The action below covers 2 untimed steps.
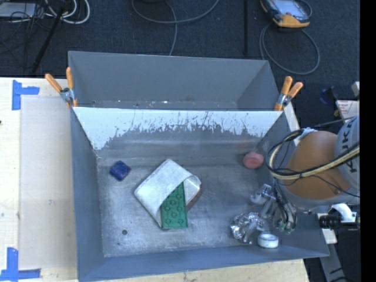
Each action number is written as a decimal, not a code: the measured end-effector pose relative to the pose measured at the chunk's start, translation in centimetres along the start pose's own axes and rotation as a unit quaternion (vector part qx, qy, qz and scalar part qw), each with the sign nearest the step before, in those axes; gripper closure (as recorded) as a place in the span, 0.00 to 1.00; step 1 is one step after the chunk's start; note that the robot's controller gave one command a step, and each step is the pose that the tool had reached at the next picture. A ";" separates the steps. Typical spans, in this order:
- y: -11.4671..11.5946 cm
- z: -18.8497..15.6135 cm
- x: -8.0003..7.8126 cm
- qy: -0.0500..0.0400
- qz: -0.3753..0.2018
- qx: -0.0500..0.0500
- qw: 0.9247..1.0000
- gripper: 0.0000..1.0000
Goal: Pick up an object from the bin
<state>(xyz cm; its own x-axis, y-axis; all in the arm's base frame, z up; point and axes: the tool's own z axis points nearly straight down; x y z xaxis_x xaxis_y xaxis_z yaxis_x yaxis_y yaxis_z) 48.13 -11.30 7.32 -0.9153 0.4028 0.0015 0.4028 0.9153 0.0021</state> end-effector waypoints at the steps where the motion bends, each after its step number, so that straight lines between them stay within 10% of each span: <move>1: 0.1 -0.1 0.0 0.001 -0.002 0.001 1.000 0.00; 2: 0.1 -0.3 -0.1 0.000 -0.002 0.000 1.000 1.00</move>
Offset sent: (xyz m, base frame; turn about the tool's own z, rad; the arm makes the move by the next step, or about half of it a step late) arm 0.0000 0.0000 0.0000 0.0000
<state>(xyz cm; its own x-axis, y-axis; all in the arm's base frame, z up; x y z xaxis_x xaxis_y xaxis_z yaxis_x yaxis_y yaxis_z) 48.27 -11.25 7.66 -0.9172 0.3984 0.0017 0.3984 0.9172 0.0016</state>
